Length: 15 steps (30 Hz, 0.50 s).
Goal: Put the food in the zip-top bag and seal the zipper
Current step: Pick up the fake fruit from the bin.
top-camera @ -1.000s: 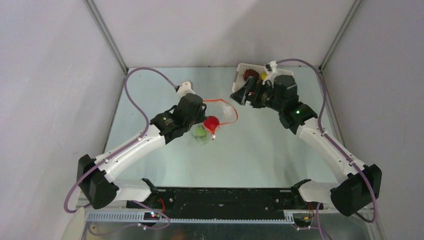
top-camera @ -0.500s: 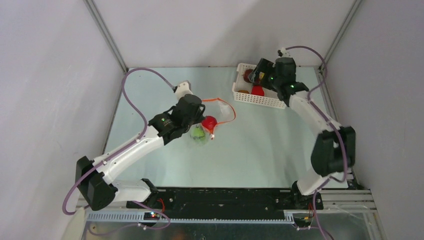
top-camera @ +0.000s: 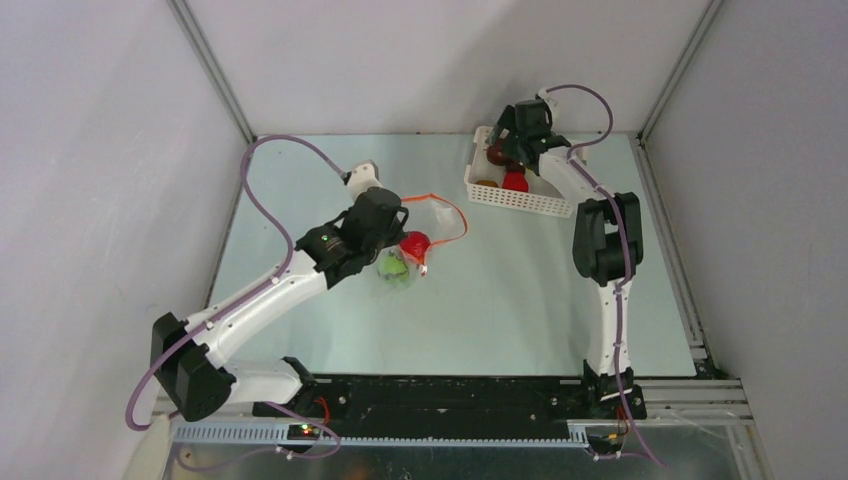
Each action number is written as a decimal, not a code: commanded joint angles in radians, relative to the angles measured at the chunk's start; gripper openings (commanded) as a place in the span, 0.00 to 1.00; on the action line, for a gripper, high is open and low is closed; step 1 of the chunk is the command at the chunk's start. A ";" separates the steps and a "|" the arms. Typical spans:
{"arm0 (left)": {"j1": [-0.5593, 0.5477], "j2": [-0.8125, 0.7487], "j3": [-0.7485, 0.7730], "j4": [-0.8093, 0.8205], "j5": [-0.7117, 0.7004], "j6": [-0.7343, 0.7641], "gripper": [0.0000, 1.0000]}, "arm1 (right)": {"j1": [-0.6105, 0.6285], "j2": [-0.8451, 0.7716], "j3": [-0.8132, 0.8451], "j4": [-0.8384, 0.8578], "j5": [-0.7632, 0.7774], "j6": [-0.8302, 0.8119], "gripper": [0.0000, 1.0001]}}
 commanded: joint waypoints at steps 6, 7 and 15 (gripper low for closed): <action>0.012 -0.001 0.023 0.005 -0.007 0.005 0.00 | 0.006 0.139 0.157 0.002 0.096 0.215 1.00; 0.013 -0.004 0.021 0.006 -0.007 0.004 0.00 | 0.005 0.148 0.161 0.009 0.101 0.234 1.00; 0.015 -0.010 0.016 0.011 0.001 0.005 0.00 | 0.001 0.259 0.241 0.026 0.118 0.306 1.00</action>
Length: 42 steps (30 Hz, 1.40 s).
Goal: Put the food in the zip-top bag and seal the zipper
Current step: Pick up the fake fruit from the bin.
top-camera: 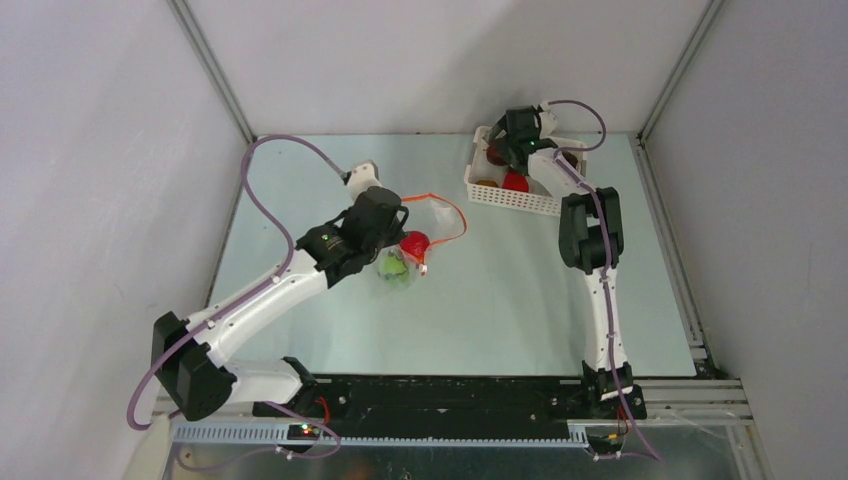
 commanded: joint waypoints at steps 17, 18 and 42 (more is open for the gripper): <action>0.010 0.008 0.046 -0.003 0.009 0.024 0.00 | -0.001 0.152 0.152 0.049 0.006 0.105 0.77; 0.010 0.011 0.046 -0.003 0.010 0.024 0.00 | -0.001 0.151 0.152 0.049 0.003 0.095 0.75; 0.009 -0.001 0.027 0.027 0.036 0.015 0.00 | -0.031 -0.538 -0.595 0.396 -0.226 -0.161 0.31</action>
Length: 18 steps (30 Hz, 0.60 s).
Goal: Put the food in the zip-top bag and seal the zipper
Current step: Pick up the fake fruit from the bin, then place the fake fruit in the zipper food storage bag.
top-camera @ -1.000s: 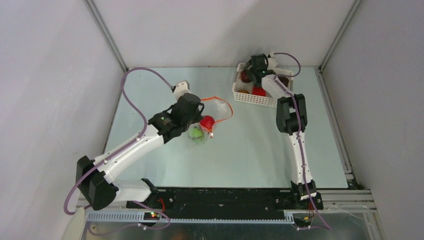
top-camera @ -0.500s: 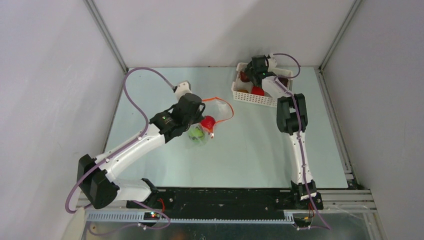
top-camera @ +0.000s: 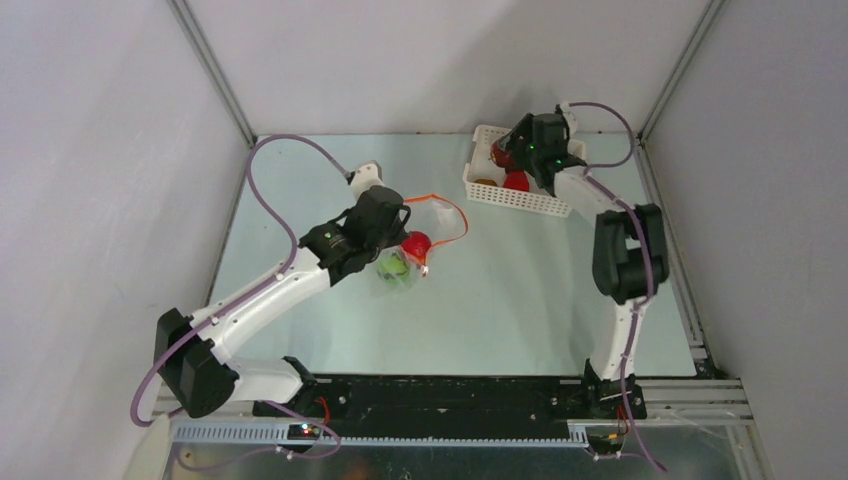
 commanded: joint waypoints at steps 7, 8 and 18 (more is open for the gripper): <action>0.006 -0.023 0.020 0.034 0.007 0.007 0.00 | 0.031 -0.560 -0.333 0.086 -0.294 -0.221 0.31; 0.006 -0.024 0.020 0.036 0.007 0.008 0.00 | 0.043 -0.590 -0.346 0.082 -0.316 -0.236 0.31; 0.004 -0.051 -0.002 0.069 0.054 -0.009 0.00 | 0.261 -0.971 -0.626 0.127 -0.578 -0.331 0.28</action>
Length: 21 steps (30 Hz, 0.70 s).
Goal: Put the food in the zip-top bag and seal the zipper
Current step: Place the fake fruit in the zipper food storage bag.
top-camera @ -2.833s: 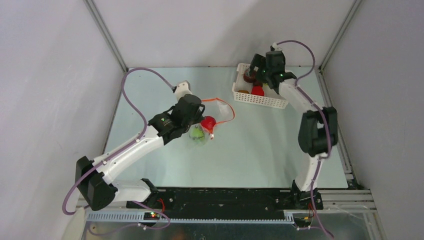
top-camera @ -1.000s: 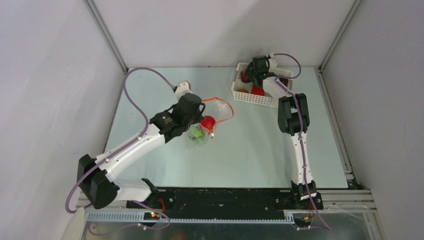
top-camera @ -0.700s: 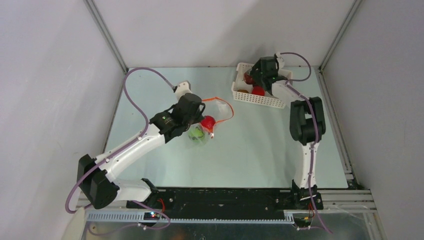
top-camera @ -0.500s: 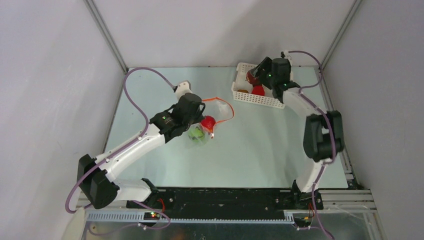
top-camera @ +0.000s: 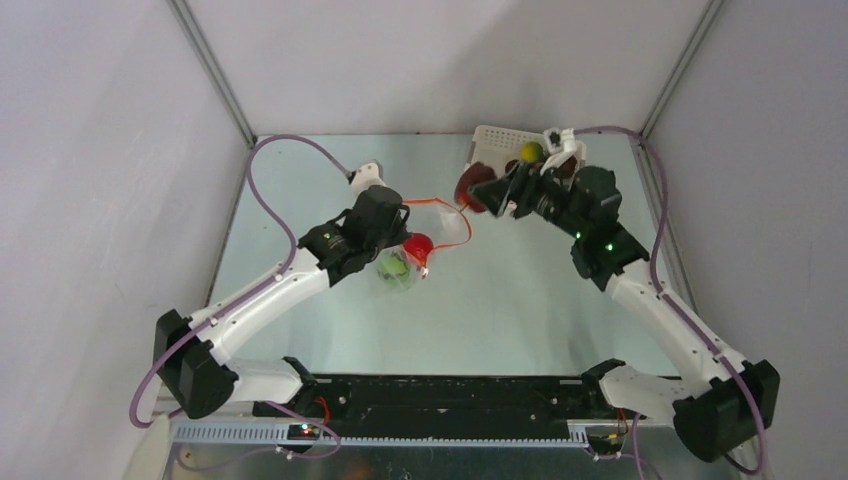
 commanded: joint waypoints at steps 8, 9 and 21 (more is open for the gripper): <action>0.004 -0.096 -0.051 0.089 0.071 -0.016 0.00 | 0.207 -0.017 -0.062 0.002 -0.099 -0.108 0.33; 0.004 -0.102 -0.053 0.090 0.073 -0.017 0.00 | 0.216 -0.014 -0.062 -0.004 -0.090 -0.117 0.35; 0.004 -0.122 -0.080 0.118 0.127 -0.028 0.00 | 0.314 0.055 -0.062 -0.025 0.161 -0.141 0.67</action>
